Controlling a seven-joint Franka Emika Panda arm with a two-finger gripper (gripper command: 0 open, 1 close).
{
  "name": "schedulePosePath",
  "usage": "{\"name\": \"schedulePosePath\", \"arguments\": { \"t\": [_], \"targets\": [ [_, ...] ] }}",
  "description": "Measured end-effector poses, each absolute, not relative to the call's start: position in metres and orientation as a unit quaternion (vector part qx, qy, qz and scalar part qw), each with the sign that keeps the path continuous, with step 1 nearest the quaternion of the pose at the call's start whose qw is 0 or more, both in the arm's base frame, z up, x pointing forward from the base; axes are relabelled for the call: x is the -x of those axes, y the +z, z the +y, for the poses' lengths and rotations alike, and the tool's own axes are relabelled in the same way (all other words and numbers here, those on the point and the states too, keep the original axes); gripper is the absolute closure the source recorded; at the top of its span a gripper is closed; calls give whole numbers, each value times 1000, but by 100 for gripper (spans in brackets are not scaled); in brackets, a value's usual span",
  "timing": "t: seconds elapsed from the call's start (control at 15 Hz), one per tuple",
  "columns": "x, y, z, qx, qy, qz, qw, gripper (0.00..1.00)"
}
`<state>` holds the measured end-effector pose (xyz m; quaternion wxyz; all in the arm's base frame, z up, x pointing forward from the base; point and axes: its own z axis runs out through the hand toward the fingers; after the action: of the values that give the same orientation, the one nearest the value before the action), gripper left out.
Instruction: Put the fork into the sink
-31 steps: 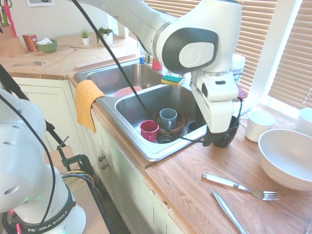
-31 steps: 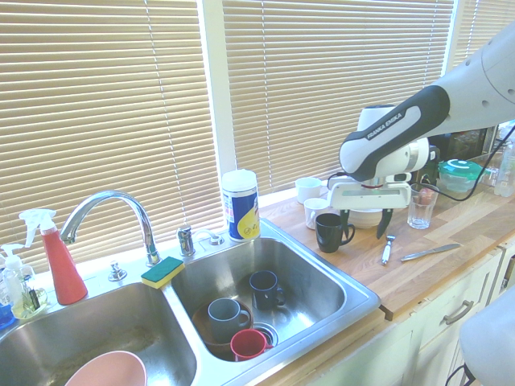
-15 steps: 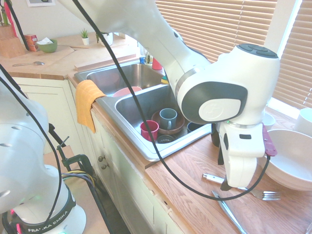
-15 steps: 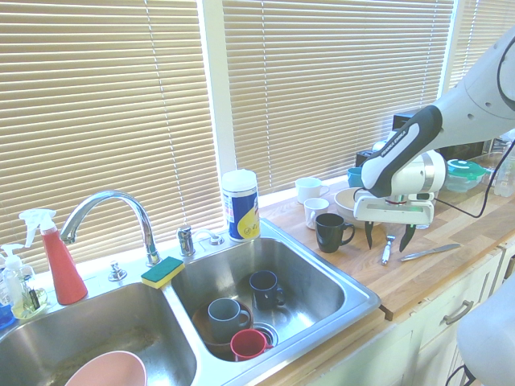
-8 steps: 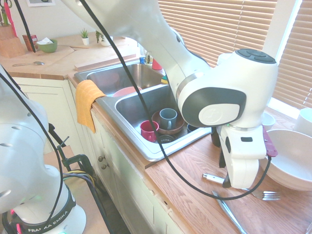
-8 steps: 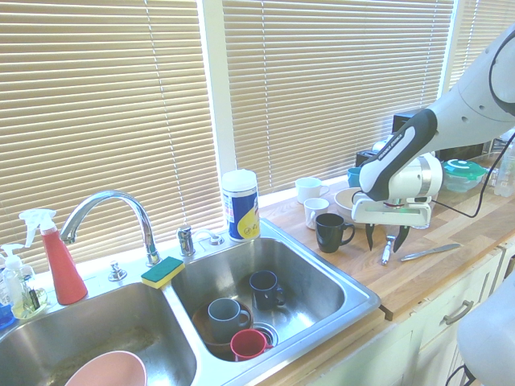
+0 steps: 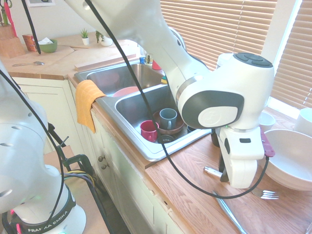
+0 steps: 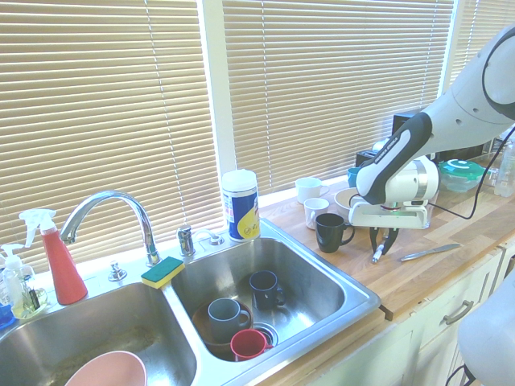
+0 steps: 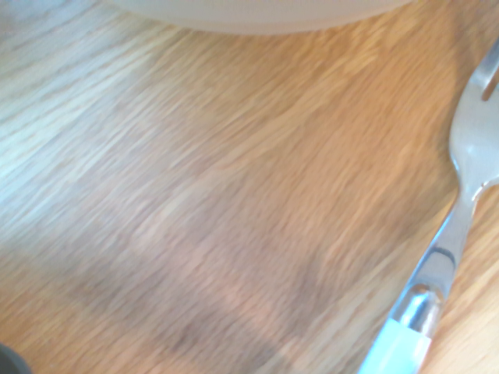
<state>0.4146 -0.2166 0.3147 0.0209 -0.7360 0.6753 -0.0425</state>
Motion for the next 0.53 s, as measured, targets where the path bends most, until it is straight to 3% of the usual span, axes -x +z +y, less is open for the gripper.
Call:
{"name": "schedulePosePath", "arguments": {
  "t": [0.53],
  "targets": [
    [-396,350,-213,739,-41,672,27,100]
  ]
}}
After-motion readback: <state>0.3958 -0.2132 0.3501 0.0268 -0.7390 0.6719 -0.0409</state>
